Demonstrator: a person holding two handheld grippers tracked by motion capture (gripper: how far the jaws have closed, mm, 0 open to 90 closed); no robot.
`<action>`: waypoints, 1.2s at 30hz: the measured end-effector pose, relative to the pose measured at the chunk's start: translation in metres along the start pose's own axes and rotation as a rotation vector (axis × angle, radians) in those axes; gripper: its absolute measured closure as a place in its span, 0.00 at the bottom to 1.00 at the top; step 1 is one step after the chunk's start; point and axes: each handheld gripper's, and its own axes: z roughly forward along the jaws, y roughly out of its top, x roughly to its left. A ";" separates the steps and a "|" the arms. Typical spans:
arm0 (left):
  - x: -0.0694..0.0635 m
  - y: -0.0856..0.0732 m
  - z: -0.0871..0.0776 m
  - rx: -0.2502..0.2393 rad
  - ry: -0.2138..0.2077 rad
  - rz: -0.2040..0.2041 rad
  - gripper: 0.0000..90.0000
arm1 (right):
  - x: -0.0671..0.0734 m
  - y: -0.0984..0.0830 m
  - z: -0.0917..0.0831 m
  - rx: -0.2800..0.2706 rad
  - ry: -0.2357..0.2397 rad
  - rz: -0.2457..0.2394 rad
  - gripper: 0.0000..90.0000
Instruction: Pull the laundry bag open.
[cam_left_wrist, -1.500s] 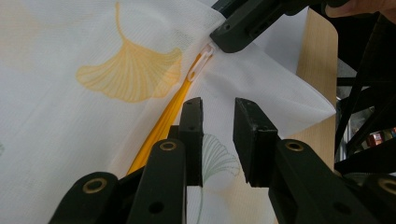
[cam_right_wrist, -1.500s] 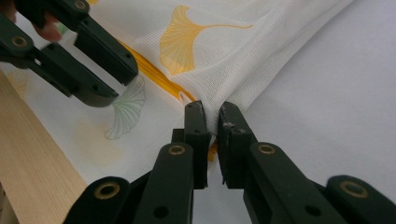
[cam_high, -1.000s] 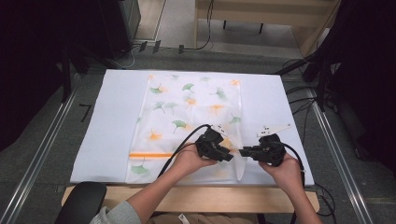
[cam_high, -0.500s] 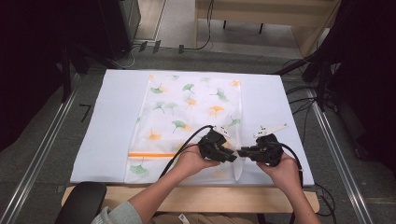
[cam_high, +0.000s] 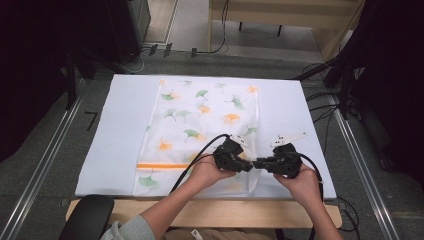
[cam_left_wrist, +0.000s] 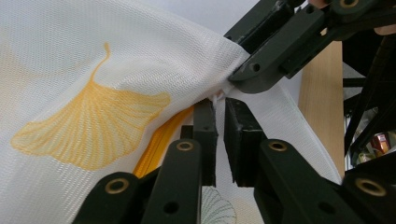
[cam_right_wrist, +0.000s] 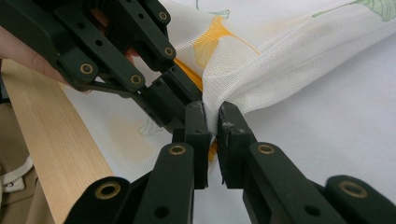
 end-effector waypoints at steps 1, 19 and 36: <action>0.000 0.000 0.000 -0.001 0.001 -0.003 0.95 | 0.000 0.000 0.000 0.002 0.000 0.001 0.95; -0.001 0.000 -0.002 -0.007 0.023 -0.049 1.00 | -0.001 -0.001 -0.001 -0.009 0.002 0.010 0.95; 0.003 0.000 -0.003 0.016 0.024 -0.105 1.00 | 0.000 0.000 -0.001 -0.012 -0.001 0.008 0.95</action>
